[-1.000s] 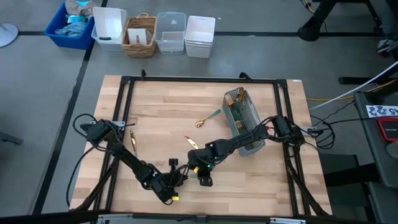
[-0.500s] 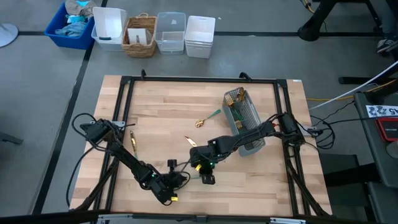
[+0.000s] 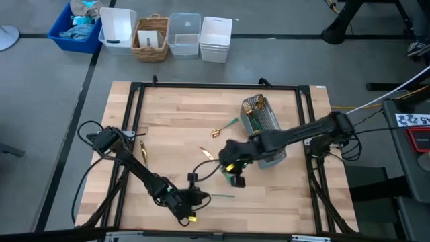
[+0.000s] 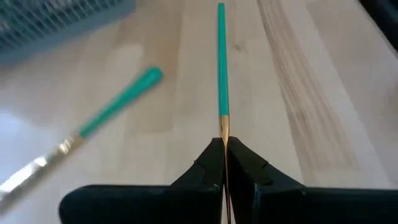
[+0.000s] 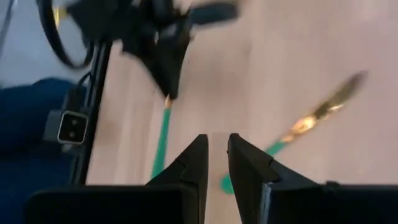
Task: Sort silverware
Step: Put the top left fork into the bottom section of the basket
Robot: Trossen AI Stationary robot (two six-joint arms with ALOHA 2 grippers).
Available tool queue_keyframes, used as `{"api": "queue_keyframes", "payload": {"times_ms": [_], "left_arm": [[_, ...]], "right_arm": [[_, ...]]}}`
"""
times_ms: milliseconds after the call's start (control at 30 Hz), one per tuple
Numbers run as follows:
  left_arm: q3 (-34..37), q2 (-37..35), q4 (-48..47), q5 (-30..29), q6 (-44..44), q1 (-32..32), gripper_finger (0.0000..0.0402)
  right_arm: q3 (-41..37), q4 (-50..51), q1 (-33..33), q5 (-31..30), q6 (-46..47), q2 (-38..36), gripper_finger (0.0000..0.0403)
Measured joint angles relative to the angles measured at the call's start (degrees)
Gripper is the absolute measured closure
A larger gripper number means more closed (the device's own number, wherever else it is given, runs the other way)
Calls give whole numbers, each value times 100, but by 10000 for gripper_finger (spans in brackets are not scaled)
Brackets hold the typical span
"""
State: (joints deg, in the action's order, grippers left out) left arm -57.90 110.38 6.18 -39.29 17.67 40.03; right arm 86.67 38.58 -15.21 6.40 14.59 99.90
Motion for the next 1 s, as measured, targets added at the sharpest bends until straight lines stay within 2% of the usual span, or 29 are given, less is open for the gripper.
{"api": "queue_keyframes", "payload": {"times_ms": [200,367,533,767,1000], "left_arm": [[-282,-96,-10,-101,-1060,-346,401],[-641,-152,-23,-522,-2267,-732,401],[-1218,-185,-52,-1018,-4365,-1153,401],[-2112,-186,-100,-1667,-7678,-1837,401],[-2453,-185,-88,-1611,-10560,-2491,401]], "right_arm": [[0,631,-266,-1349,-9,-1063,340],[0,1105,-733,-2478,167,-1812,340],[-11,1508,-1422,-3442,510,-2277,340],[-18,2139,-2471,-4758,1313,-2394,340],[-22,2748,-3294,-5642,2427,-2289,340]]}}
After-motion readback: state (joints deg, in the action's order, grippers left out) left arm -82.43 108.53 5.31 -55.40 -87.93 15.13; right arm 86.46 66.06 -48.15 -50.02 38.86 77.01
